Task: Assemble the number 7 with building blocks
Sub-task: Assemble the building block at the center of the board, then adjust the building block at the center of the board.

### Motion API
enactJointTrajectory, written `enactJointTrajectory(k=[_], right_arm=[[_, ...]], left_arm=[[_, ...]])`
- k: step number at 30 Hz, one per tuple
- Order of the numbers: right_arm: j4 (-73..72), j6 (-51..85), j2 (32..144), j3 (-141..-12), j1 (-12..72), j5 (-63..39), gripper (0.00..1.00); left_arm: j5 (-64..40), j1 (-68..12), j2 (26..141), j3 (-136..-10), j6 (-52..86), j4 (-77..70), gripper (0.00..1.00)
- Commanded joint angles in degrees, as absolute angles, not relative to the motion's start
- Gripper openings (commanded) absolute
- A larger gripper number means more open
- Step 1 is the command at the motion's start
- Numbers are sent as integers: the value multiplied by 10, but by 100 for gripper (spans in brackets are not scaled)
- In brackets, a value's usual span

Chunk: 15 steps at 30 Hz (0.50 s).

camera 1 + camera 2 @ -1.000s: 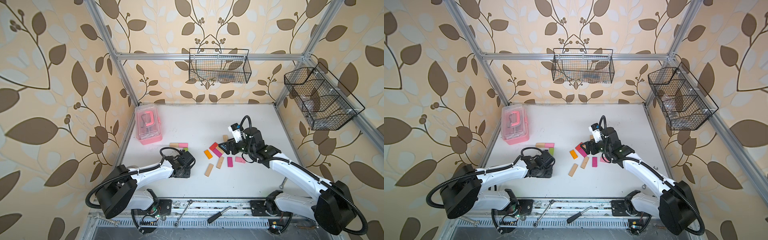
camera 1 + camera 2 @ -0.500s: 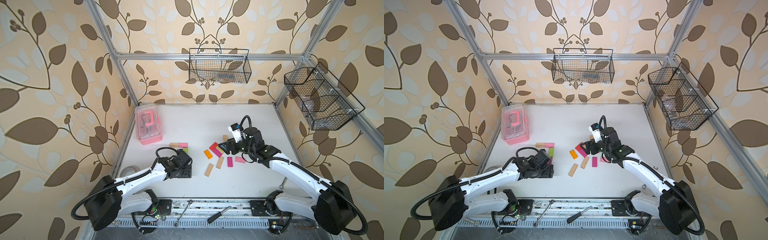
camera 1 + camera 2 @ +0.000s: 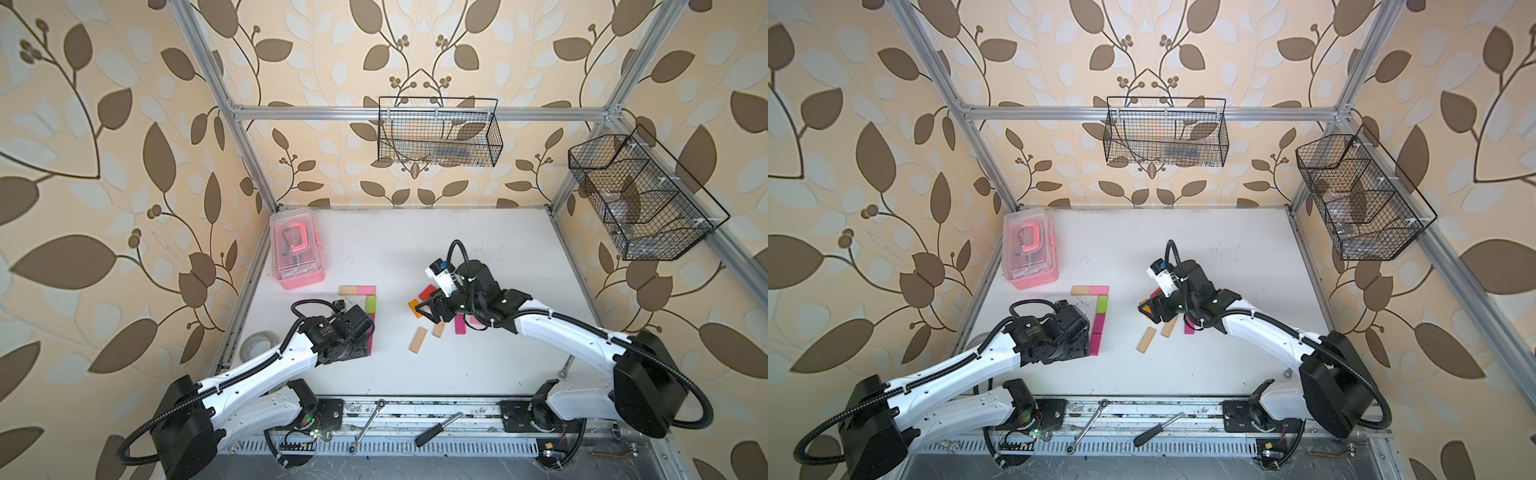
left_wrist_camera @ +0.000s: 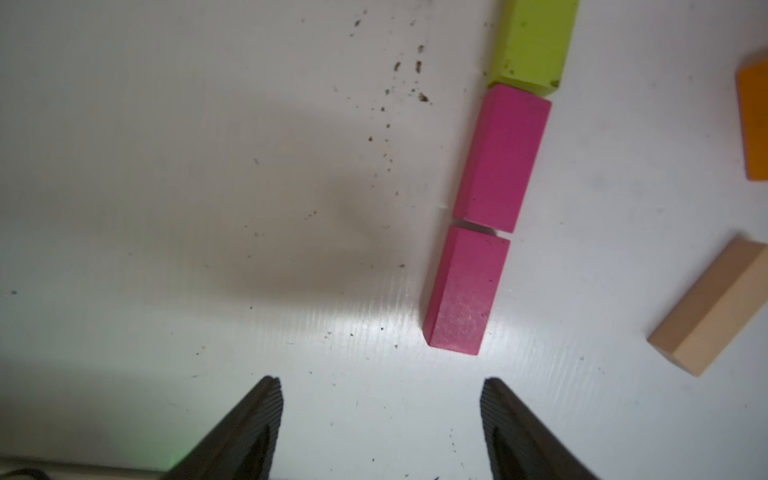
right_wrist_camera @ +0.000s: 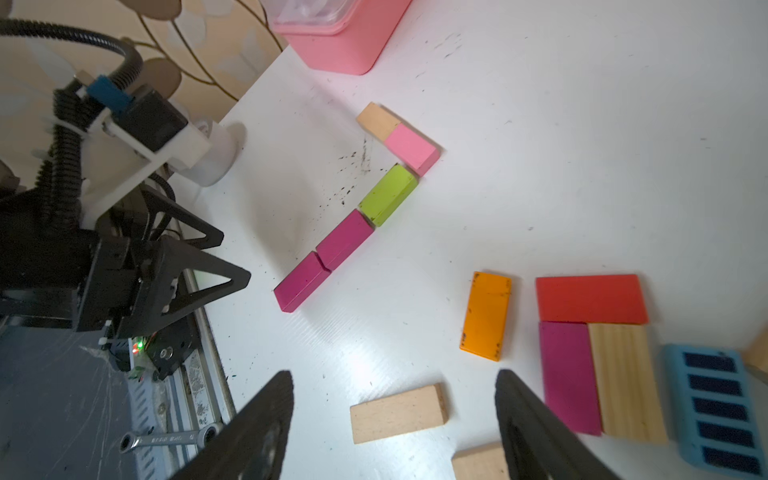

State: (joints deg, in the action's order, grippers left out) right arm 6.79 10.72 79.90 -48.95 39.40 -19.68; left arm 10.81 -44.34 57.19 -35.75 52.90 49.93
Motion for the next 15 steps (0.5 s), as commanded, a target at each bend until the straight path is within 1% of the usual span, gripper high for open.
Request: enactJointTrajectory(k=[1, 5, 9, 15], right_arm=[[80, 83, 827, -518, 406, -192, 76], [82, 79, 838, -520, 405, -193, 76], [82, 78, 832, -513, 394, -193, 76], [76, 80, 815, -494, 370, -201, 76]], left_arm=[[113, -459, 567, -354, 577, 543, 70], [103, -473, 573, -348, 580, 538, 71], [84, -474, 611, -335, 567, 507, 73], [84, -473, 650, -325, 559, 478, 80]])
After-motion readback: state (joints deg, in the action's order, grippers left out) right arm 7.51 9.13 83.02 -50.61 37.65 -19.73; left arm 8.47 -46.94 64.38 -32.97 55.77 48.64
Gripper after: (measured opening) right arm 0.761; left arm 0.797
